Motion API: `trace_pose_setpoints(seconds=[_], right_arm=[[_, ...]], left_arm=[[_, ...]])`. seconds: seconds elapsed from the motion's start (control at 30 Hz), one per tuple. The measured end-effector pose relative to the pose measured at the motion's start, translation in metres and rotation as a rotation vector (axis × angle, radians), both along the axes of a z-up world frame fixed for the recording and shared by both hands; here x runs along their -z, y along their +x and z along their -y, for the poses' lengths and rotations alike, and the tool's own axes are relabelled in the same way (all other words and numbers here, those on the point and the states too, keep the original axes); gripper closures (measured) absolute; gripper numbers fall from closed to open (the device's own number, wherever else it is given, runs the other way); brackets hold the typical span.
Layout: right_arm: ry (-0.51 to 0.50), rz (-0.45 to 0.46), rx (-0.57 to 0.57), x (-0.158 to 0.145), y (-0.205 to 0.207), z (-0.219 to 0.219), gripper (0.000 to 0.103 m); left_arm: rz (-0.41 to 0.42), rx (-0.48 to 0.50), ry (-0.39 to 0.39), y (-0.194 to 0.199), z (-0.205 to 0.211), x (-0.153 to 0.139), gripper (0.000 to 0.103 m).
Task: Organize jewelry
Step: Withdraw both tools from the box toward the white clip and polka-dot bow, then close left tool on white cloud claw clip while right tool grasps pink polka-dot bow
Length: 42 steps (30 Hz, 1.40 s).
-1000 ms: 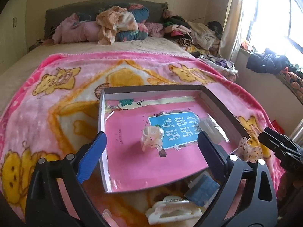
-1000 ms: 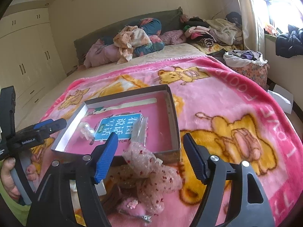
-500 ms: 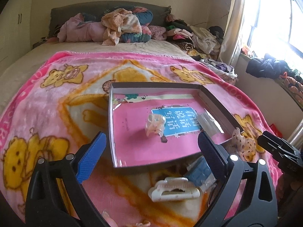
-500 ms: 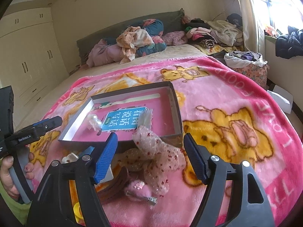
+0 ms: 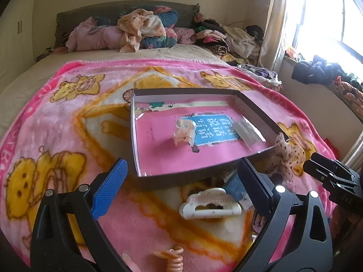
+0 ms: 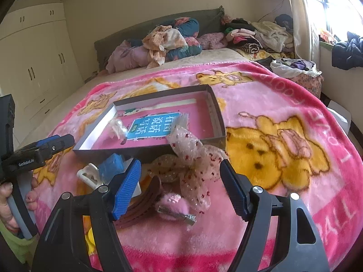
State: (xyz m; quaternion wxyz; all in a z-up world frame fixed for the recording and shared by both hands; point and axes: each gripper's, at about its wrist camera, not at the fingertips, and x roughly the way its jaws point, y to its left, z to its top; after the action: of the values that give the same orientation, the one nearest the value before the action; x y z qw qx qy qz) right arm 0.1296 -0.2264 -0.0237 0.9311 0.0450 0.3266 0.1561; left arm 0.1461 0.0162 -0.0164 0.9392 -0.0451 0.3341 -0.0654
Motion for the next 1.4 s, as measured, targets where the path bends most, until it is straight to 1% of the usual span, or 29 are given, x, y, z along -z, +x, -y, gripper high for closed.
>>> trace_pose_setpoints(seconds=[0.27, 0.4, 0.53, 0.8, 0.9, 1.1, 1.4], right_arm=[[-0.008, -0.015, -0.013, 0.008, -0.01, -0.007, 0.033], [-0.01, -0.023, -0.011, 0.011, -0.014, -0.008, 0.033], [-0.011, -0.036, 0.005, 0.016, -0.014, -0.005, 0.033], [-0.001, -0.067, 0.063, 0.027, -0.008, 0.007, 0.033], [0.003, -0.072, 0.077, 0.03, -0.005, 0.01, 0.033], [0.024, -0.098, 0.104, 0.037, 0.007, 0.016, 0.033], [0.009, -0.119, 0.108, 0.043, 0.032, 0.015, 0.033]], left_arm=[[-0.022, 0.027, 0.008, -0.009, 0.006, 0.011, 0.014], [-0.035, 0.043, -0.001, -0.014, 0.01, 0.016, 0.014], [-0.051, 0.067, 0.005, -0.016, 0.018, 0.024, 0.014], [-0.095, 0.117, 0.05, -0.014, 0.038, 0.041, 0.014], [-0.102, 0.113, 0.066, -0.011, 0.041, 0.046, 0.014], [-0.122, 0.1, 0.073, 0.0, 0.044, 0.054, 0.014], [-0.146, 0.092, 0.048, 0.008, 0.04, 0.065, 0.014]])
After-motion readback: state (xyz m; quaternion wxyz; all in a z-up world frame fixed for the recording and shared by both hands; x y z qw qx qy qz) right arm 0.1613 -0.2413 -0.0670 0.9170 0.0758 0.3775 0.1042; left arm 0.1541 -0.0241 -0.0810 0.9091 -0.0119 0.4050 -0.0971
